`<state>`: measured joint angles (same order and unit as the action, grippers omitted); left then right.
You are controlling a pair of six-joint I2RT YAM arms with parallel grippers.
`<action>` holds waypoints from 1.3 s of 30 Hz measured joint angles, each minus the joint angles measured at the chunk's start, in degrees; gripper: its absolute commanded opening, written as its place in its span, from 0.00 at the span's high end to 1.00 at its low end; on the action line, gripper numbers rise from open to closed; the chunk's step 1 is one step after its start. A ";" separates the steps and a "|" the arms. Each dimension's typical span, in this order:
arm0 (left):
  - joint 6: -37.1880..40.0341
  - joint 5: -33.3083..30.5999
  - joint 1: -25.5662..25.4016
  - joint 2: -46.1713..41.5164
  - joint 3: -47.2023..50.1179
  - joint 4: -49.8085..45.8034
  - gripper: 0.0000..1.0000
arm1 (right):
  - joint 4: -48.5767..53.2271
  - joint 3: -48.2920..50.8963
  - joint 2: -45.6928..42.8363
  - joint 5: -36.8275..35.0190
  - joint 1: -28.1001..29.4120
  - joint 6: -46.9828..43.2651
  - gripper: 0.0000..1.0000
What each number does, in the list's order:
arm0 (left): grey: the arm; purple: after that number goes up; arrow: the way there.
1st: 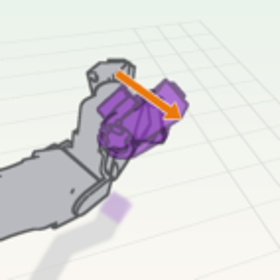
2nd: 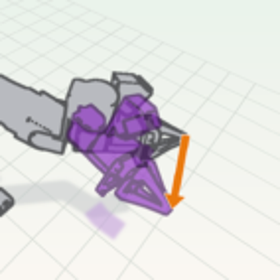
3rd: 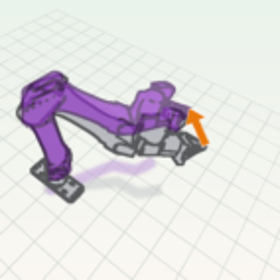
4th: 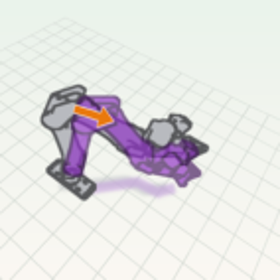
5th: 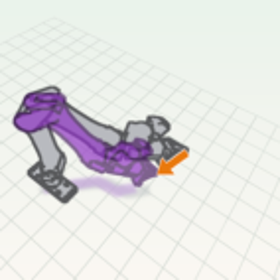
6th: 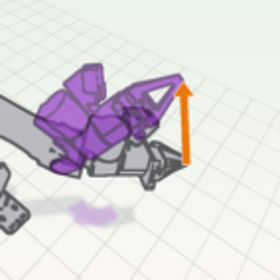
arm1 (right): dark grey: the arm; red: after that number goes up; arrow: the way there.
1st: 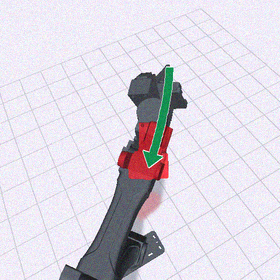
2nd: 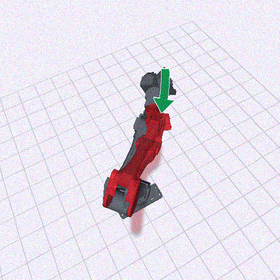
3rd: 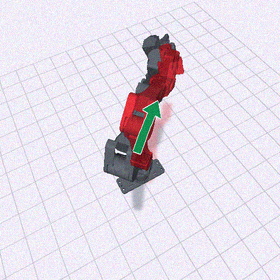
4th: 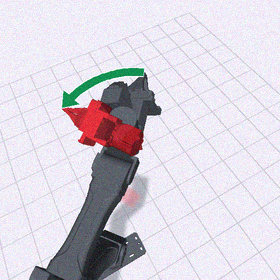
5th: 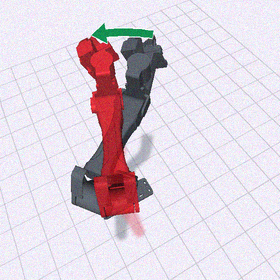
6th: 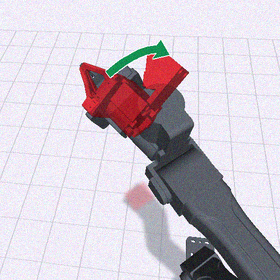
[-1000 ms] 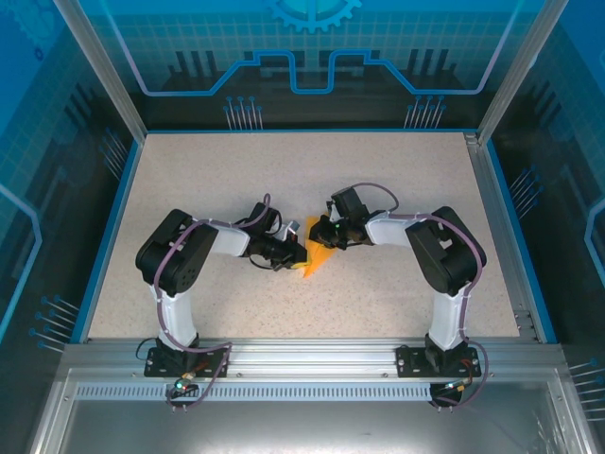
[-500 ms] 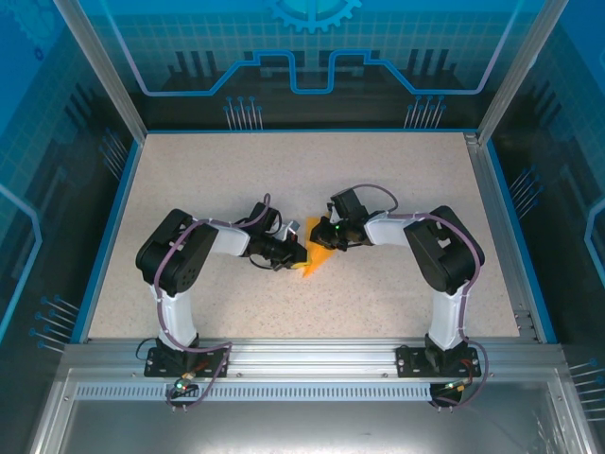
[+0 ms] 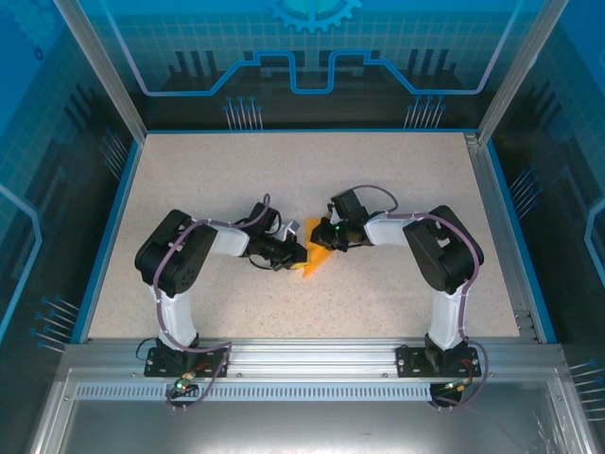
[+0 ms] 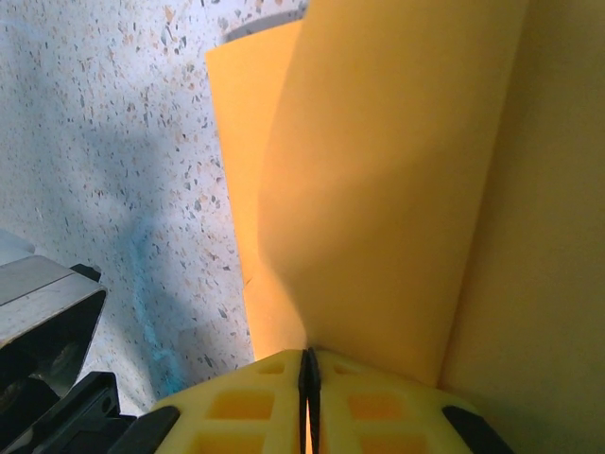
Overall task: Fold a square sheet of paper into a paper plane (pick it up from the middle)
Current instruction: Fourth fold the wing at the center of the table.
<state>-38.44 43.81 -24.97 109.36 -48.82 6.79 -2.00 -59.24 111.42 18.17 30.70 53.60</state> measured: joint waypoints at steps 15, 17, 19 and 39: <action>2.58 1.11 -0.22 -1.09 -0.22 -4.85 0.88 | -0.61 0.44 0.04 0.44 0.00 -0.76 0.88; 2.58 1.27 -0.22 -1.11 -0.22 -5.18 0.90 | -0.61 0.44 0.04 0.44 0.00 -0.79 0.88; 2.56 1.31 -0.22 -1.11 -0.22 -5.29 0.93 | -0.79 0.55 0.04 0.46 0.00 -0.92 0.88; 8.90 2.10 -0.74 -1.11 -1.88 -13.14 0.93 | -1.97 1.14 0.15 1.33 -0.11 -1.16 0.88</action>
<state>-29.54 45.91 -25.71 108.25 -50.70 -6.35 -3.97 -58.11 111.57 19.51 30.59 52.45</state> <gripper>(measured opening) 0.086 0.119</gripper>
